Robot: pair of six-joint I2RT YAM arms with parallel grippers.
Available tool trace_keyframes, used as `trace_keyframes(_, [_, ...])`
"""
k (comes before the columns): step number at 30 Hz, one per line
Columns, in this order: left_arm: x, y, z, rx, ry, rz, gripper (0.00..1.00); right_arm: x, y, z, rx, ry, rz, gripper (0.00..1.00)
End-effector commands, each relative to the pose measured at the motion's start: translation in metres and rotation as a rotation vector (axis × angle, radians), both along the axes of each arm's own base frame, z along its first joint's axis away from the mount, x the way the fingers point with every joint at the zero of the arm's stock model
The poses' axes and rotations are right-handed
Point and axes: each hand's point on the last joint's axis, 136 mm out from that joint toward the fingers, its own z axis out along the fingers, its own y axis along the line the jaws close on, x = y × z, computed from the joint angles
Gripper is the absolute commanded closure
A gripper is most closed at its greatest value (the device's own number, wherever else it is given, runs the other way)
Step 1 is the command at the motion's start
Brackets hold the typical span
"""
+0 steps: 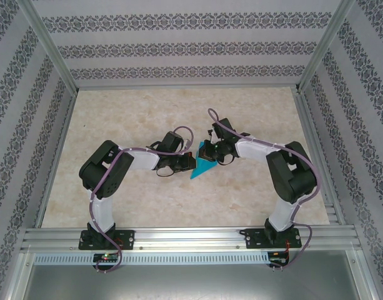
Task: Fold a paper plane with a square sheet of paper (pick it up from the middle)
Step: Fourth fold the wing at the center of the table.
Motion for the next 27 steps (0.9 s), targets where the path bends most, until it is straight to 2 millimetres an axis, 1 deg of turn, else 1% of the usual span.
trace_keyframes(1, [-0.026, 0.034, -0.059, 0.197, 0.13, 0.019, 1.0, 0.012, 0.013, 0.002, 0.063, -0.061, 0.049, 0.93])
trace_keyframes(5, [-0.028, 0.034, -0.06, 0.198, 0.131, 0.011, 1.0, 0.01, 0.01, -0.012, 0.044, -0.034, 0.051, 0.94])
trace_keyframes(8, [-0.029, 0.034, -0.06, 0.197, 0.131, 0.008, 1.0, 0.008, 0.0, -0.023, 0.006, -0.017, 0.033, 0.94])
trace_keyframes(12, [-0.03, 0.033, -0.059, 0.196, 0.135, 0.004, 1.0, 0.007, -0.015, -0.031, -0.018, -0.006, -0.001, 0.94])
trace_keyframes(14, [-0.03, 0.034, -0.059, 0.196, 0.136, 0.004, 1.0, 0.008, -0.02, -0.034, -0.023, -0.001, -0.013, 0.94])
trace_keyframes(21, [-0.032, 0.032, -0.061, 0.193, 0.142, -0.003, 1.0, 0.007, -0.023, -0.039, -0.024, 0.007, -0.02, 0.94])
trace_keyframes(27, [-0.032, 0.031, -0.059, 0.191, 0.14, -0.011, 1.0, 0.004, -0.031, -0.043, -0.045, 0.013, -0.045, 0.94])
